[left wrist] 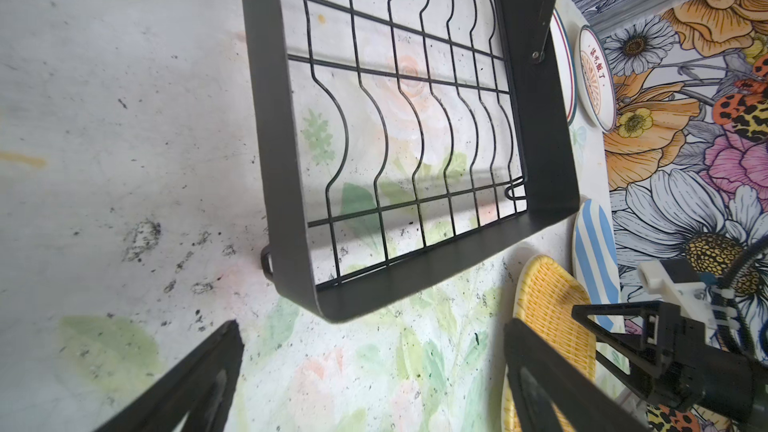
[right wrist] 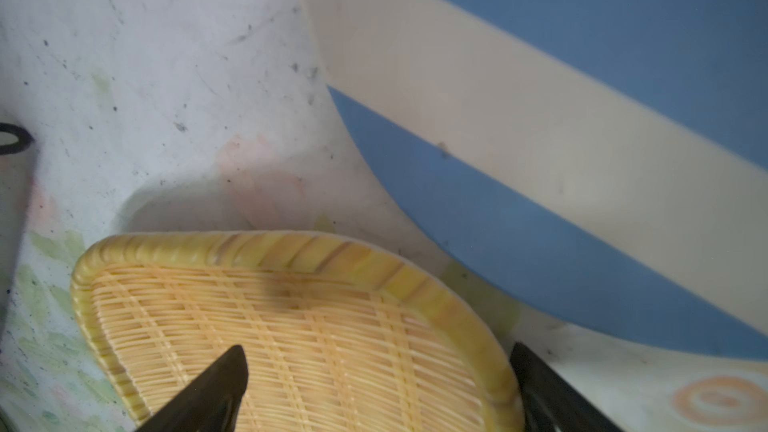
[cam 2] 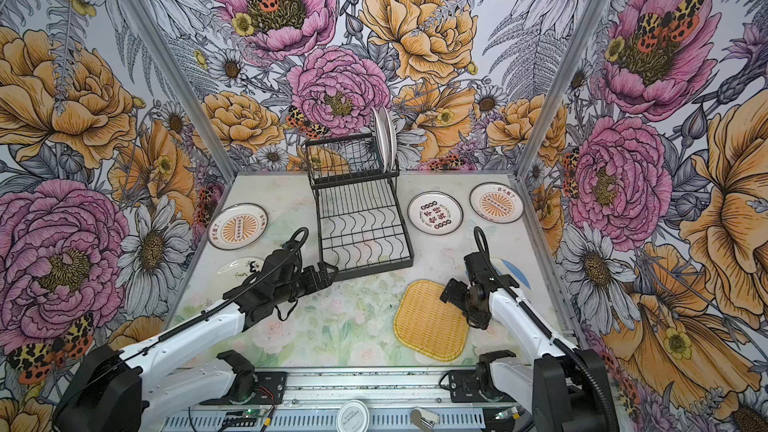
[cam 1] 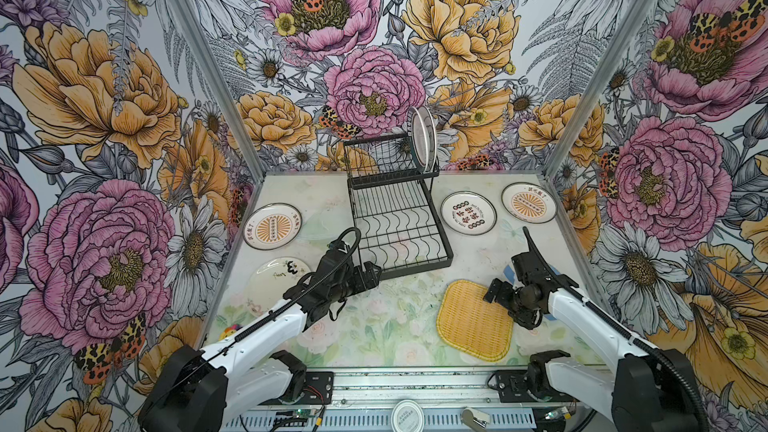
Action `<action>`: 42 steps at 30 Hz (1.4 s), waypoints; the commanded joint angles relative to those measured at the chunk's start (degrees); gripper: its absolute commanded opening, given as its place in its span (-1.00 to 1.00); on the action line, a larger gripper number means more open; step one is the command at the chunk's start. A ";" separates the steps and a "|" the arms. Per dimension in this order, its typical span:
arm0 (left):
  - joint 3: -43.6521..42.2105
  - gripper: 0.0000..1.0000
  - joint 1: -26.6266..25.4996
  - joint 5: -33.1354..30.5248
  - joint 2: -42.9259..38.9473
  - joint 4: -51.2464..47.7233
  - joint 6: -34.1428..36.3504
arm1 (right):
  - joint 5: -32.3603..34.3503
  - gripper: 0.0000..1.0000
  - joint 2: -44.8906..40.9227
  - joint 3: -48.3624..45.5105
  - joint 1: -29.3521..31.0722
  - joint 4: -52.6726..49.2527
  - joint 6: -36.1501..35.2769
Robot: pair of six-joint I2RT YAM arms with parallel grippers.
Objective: Load the plates into the dish rack
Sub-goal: 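Push the rattan tray across the table toward the left gripper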
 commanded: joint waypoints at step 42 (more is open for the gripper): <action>-4.26 0.96 -10.44 -0.82 -9.57 -9.38 -8.31 | -21.70 0.88 20.16 12.33 28.96 12.46 -8.01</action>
